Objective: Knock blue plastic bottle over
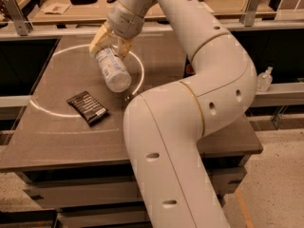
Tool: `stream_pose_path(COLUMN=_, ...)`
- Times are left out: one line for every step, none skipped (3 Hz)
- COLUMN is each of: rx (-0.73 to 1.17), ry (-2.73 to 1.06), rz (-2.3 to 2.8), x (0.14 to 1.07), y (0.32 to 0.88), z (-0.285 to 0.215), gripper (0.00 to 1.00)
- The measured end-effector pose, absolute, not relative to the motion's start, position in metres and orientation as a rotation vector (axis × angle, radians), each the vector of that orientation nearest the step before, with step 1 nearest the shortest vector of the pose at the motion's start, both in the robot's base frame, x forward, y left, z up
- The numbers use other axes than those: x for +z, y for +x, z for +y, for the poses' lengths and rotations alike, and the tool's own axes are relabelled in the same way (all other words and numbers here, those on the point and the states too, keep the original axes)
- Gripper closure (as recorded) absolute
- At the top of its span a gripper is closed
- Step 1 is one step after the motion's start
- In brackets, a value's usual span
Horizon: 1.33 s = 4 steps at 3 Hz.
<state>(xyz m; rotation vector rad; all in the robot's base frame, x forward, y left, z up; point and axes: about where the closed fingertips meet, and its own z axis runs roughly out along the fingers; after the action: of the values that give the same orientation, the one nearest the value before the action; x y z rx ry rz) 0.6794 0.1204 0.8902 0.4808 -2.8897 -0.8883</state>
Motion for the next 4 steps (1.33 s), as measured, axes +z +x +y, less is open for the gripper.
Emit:
stream_pose_path(rx=-0.821, ry=0.449, rz=-2.901, x=0.881, y=0.680, z=0.118, gripper=1.00)
stream_pose_path(rx=-0.741, ry=0.421, rz=-2.933, x=0.879, y=0.680, z=0.109, gripper=1.00)
stream_pose_path(rx=-0.680, ry=0.437, rz=-2.946, x=0.871, y=0.682, z=0.109, gripper=1.00)
stream_pose_path(rx=-0.647, ry=0.486, rz=-2.942, x=0.861, y=0.684, z=0.117, gripper=1.00)
